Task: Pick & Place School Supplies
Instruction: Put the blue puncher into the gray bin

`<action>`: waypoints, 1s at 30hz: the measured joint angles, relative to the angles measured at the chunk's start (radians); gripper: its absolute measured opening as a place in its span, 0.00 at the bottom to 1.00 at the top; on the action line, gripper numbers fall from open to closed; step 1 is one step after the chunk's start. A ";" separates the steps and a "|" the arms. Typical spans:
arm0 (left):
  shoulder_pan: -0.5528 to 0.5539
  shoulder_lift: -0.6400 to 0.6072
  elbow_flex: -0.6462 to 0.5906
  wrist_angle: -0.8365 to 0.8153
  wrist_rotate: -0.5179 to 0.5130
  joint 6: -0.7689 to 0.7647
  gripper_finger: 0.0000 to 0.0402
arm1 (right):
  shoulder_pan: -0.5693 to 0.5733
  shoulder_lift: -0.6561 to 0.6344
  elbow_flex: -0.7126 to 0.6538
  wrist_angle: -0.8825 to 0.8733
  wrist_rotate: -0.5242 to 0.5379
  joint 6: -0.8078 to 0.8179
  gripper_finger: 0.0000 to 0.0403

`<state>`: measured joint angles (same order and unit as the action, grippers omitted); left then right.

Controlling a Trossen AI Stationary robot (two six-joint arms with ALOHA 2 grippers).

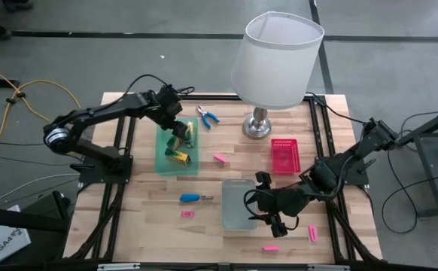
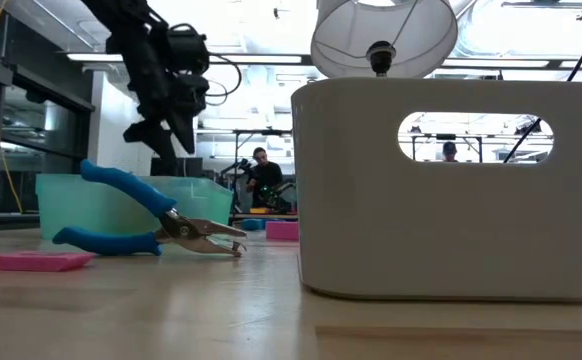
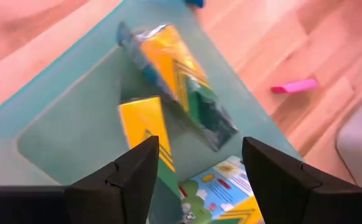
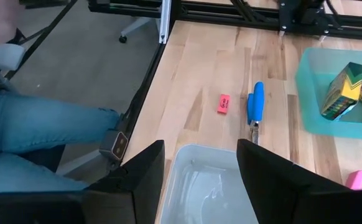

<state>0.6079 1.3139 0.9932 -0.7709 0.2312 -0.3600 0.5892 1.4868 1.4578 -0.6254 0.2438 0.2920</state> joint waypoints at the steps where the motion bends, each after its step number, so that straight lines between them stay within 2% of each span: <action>1: -0.007 -0.012 0.000 0.000 0.000 0.007 0.56 | 0.000 0.000 0.000 0.000 0.011 0.000 0.48; 5: -0.049 -0.060 0.000 0.002 -0.002 0.052 0.56 | 0.000 0.000 0.000 -0.011 0.092 0.034 0.48; 10: -0.155 -0.103 0.000 0.035 -0.035 0.065 0.56 | -0.005 0.000 0.000 -0.076 0.183 0.105 0.48; 19: -0.388 -0.124 0.000 0.174 -0.057 0.091 0.56 | -0.023 0.000 0.000 -0.193 0.194 0.241 0.48; 26: -0.577 -0.124 0.000 0.223 -0.258 0.101 0.56 | -0.022 0.014 0.000 -0.245 0.192 0.298 0.48; 30: -0.669 -0.124 0.000 0.230 -0.314 0.074 0.56 | -0.022 0.023 0.000 -0.250 0.184 0.291 0.48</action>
<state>-0.0611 1.1902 0.9932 -0.5407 -0.0831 -0.2859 0.5674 1.5100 1.4578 -0.8750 0.4273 0.5828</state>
